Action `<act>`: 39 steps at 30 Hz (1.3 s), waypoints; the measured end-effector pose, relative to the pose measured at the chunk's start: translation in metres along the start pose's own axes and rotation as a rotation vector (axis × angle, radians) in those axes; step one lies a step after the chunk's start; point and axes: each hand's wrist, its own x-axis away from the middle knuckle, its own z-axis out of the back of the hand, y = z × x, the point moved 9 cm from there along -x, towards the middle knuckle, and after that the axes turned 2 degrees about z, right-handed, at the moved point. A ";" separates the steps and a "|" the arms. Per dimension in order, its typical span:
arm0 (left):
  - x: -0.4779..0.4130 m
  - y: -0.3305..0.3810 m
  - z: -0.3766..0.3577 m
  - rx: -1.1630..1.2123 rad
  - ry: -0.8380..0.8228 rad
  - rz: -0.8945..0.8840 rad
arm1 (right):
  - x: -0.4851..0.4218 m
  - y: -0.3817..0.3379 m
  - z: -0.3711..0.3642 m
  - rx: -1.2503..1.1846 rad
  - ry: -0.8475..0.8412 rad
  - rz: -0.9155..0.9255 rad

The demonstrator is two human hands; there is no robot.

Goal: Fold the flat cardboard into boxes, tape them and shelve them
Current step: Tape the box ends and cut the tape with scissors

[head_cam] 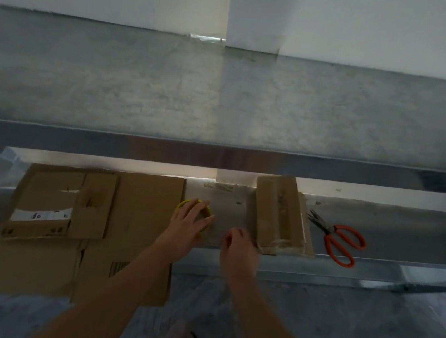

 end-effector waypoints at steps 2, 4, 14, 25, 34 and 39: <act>0.001 -0.001 -0.006 -0.080 -0.032 -0.033 | 0.001 0.003 -0.001 0.007 0.048 0.004; 0.002 -0.002 -0.013 -0.164 -0.079 -0.075 | 0.000 0.007 -0.005 0.023 0.043 0.014; 0.033 0.025 0.015 -0.142 0.048 -0.001 | 0.028 -0.006 -0.003 0.043 -0.087 0.180; 0.045 0.135 0.025 -0.033 0.197 -0.027 | 0.073 0.063 0.116 0.190 0.250 0.422; 0.021 0.157 -0.014 0.632 0.203 0.362 | 0.035 0.118 0.101 -0.022 -0.038 0.292; 0.005 0.159 -0.027 0.699 0.203 0.494 | 0.023 0.137 0.104 -0.188 -0.030 0.265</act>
